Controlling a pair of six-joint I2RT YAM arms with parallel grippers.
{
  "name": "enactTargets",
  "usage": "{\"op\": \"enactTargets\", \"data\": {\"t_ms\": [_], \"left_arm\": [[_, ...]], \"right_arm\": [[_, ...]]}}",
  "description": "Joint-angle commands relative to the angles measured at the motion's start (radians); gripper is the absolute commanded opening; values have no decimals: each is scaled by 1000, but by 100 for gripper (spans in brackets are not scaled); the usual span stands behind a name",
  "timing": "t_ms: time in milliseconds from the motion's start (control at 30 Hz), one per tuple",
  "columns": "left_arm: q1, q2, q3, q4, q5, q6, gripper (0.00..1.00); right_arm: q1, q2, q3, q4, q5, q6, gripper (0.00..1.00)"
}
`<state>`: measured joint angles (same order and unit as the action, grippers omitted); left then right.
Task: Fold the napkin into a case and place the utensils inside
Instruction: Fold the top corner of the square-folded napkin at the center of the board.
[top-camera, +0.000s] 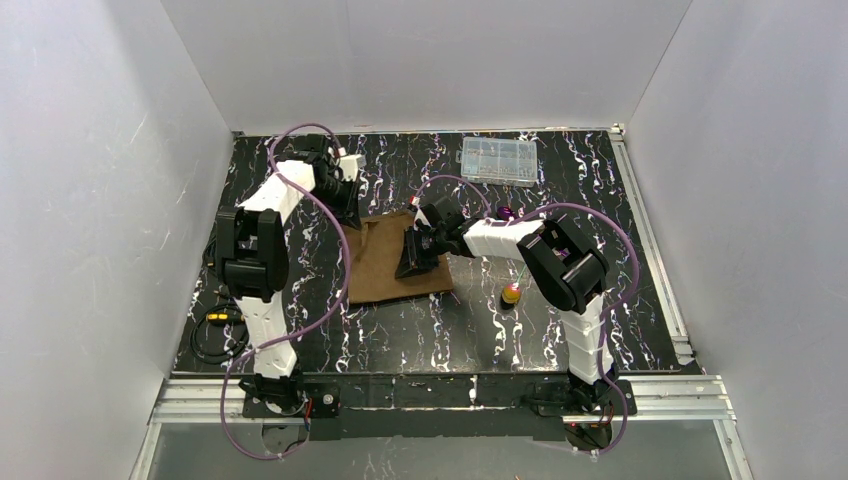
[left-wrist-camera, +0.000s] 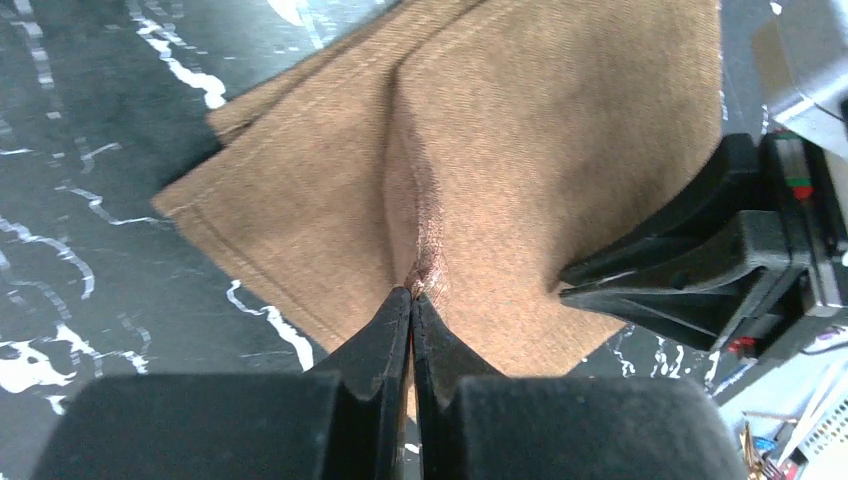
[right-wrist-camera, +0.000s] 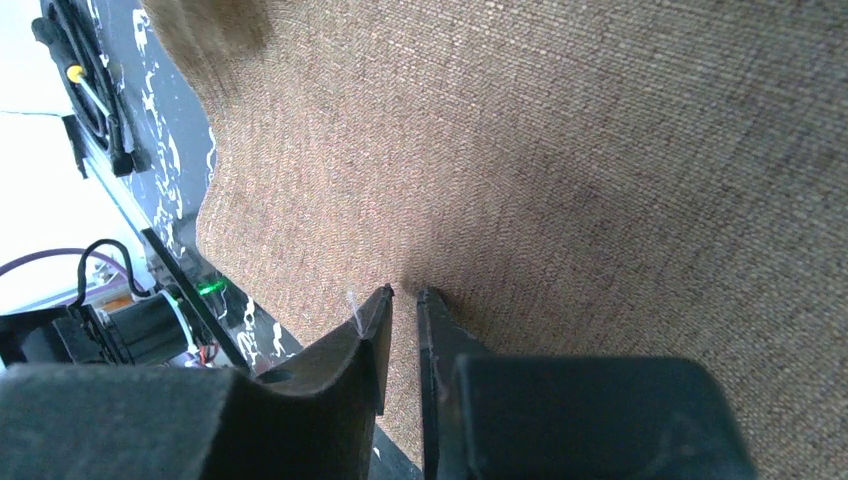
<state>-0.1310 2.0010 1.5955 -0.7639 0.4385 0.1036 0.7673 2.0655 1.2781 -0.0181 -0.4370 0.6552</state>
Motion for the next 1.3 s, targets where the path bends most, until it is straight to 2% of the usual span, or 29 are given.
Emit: {"op": "enactTargets", "data": {"t_ms": [0,133,267,500,767,833,900,967,1267], "left_arm": [[-43,-83,-30,-39,94,-4,0],[-92,-123,-55,-49,86,-13,0],[-122,-156,-94,-38,58,-65,0],[-162,-216,-166,-15,60,-97,0],[-255,-252,-209,5,66,-131,0],[-276,-247,-209,6,66,-135,0],[-293,-241,-210,6,64,-137,0],[-305,-237,-217,10,65,-138,0],[-339,-238,-260,32,92,-149,0]], "right_arm": [[5,-11,-27,-9,34,-14,29],[-3,-86,-23,-9,50,0,49],[-13,-173,-33,-19,97,7,58],[-49,-263,-154,80,140,85,59],[-98,-333,-305,196,137,193,59],[-105,-337,-334,249,124,232,63],[-109,-346,-357,281,121,256,74],[-120,-358,-381,304,120,283,78],[-145,-372,-454,422,100,373,77]]}}
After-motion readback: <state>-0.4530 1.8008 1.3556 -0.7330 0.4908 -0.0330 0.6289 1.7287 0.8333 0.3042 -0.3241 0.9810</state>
